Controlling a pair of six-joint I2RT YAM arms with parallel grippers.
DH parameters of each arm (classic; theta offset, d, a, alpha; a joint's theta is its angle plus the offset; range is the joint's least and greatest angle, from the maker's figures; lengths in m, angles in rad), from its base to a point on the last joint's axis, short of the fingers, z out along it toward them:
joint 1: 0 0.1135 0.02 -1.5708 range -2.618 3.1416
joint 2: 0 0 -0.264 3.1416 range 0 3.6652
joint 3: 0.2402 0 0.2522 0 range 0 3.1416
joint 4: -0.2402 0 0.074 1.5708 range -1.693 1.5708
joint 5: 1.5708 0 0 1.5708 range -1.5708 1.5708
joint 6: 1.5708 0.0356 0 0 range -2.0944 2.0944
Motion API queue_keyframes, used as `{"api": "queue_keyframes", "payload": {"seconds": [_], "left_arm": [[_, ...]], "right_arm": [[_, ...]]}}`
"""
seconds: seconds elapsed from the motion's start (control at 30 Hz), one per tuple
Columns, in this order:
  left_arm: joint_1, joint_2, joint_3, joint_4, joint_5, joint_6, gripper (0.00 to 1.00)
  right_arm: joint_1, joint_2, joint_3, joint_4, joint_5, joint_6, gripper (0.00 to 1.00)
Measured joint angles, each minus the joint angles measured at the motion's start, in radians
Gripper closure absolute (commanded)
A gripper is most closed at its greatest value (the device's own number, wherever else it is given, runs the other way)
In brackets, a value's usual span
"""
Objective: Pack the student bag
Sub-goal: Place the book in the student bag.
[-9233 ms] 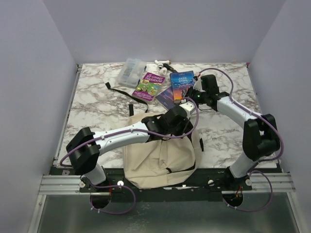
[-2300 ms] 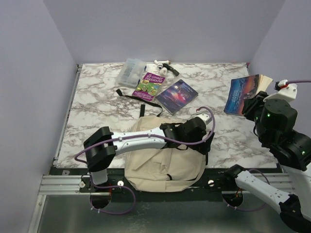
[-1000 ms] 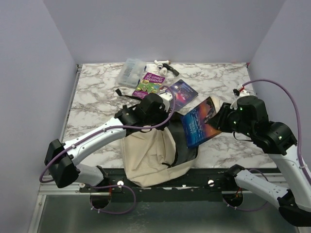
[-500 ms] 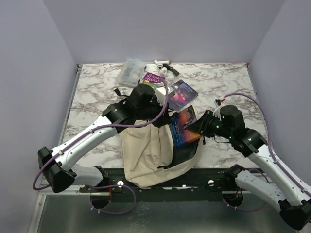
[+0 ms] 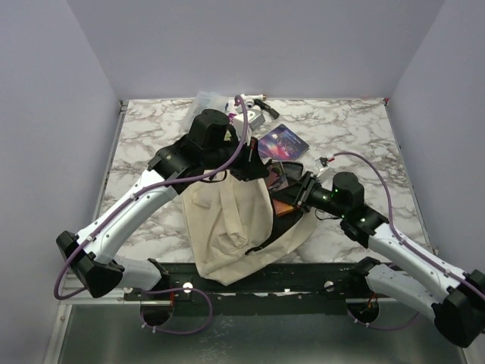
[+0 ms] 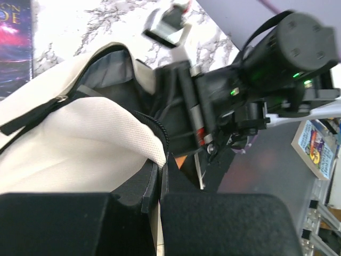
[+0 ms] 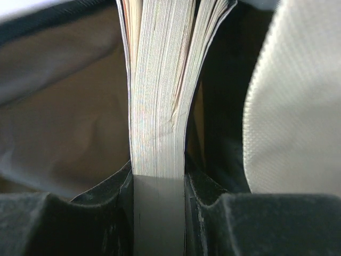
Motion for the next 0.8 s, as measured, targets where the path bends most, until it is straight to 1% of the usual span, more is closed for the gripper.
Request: {"api": "queue_keyframes", "payload": {"seconds": [0.13,0.23,0.33,0.47,0.5,0.53,0.63,0.67,0.7,0.8], "left_arm": [[-0.001,0.043,0.027,0.002,0.043,-0.027,1.00],[0.000,0.062,0.027,0.006,0.063,-0.039,1.00],[0.000,0.095,0.025,0.025,0.078,-0.053,1.00],[-0.001,0.129,-0.014,0.076,0.089,-0.082,1.00],[-0.001,0.129,-0.024,0.087,0.088,-0.088,1.00],[-0.001,0.129,-0.037,0.098,0.085,-0.093,1.00],[0.006,0.111,-0.087,0.154,0.083,-0.105,1.00],[0.009,0.101,-0.104,0.165,0.084,-0.108,1.00],[0.013,0.088,-0.124,0.180,0.084,-0.110,1.00],[0.027,0.043,-0.174,0.200,0.084,-0.112,1.00]], "right_arm": [[0.093,0.156,-0.007,0.114,0.020,-0.022,1.00],[0.164,0.254,-0.037,0.188,0.067,-0.055,1.00],[0.225,0.348,-0.092,0.306,0.155,-0.075,1.00],[0.293,0.413,-0.148,0.460,0.298,-0.042,1.00],[0.307,0.423,-0.150,0.484,0.328,-0.039,0.98],[0.324,0.430,-0.151,0.504,0.365,-0.039,0.94],[0.353,0.429,-0.151,0.520,0.436,-0.043,0.71],[0.356,0.421,-0.153,0.515,0.448,-0.043,0.67],[0.358,0.402,-0.163,0.508,0.464,-0.043,0.63],[0.360,0.280,-0.238,0.488,0.529,-0.027,0.63]]}}
